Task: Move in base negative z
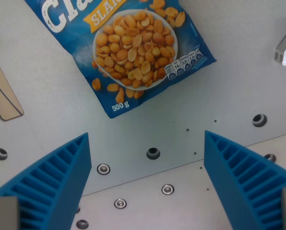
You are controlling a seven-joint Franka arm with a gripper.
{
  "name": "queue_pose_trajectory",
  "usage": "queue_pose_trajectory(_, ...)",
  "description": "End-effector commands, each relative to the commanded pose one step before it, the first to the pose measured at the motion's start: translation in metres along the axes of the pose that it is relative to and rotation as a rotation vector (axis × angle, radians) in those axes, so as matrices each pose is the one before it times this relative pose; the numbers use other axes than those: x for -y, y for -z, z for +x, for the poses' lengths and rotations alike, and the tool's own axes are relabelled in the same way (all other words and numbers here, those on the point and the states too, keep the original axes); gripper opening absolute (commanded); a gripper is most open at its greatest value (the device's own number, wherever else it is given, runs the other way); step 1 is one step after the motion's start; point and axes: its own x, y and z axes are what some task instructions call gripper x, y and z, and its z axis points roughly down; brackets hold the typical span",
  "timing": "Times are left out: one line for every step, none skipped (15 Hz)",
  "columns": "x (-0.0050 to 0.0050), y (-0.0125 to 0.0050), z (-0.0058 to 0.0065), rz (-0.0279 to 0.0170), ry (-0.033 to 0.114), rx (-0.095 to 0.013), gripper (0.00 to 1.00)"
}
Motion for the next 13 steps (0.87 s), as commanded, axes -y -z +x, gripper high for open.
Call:
queue_pose_trajectory(0.00014, -0.00272, 0.00043, 0.00169, -0.0009, -0.0055, 1.0)
queue_pose_trajectory(0.00008, -0.005, 0.00011, 0.0, 0.0, 0.0, 1.0)
queue_pose_trajectory(0.00008, -0.005, 0.00013, 0.0, 0.0, 0.0, 1.0)
queue_pose_trajectory(0.00009, -0.005, 0.00017, 0.0, 0.0, 0.0, 1.0)
queue_pose_trajectory(0.00011, -0.005, 0.00022, 0.0, 0.0, 0.0, 1.0)
queue_pose_trajectory(0.00011, -0.005, 0.00027, 0.0, 0.0, 0.0, 1.0)
queue_pose_trajectory(0.00012, -0.005, 0.00032, 0.0, 0.0, 0.0, 1.0)
queue_pose_trajectory(0.00012, -0.005, 0.00036, 0.0, 0.0, 0.0, 1.0)
queue_pose_trajectory(0.00013, -0.005, 0.00041, 0.0, 0.0, 0.0, 1.0)
queue_pose_trajectory(0.00013, -0.005, 0.00045, 0.0, 0.0, 0.0, 1.0)
queue_pose_trajectory(0.00013, -0.005, 0.00049, 0.0, 0.0, 0.0, 1.0)
queue_pose_trajectory(0.00013, -0.005, 0.00053, 0.0, 0.0, 0.0, 1.0)
queue_pose_trajectory(0.00013, -0.005, 0.00056, 0.0, 0.0, 0.0, 1.0)
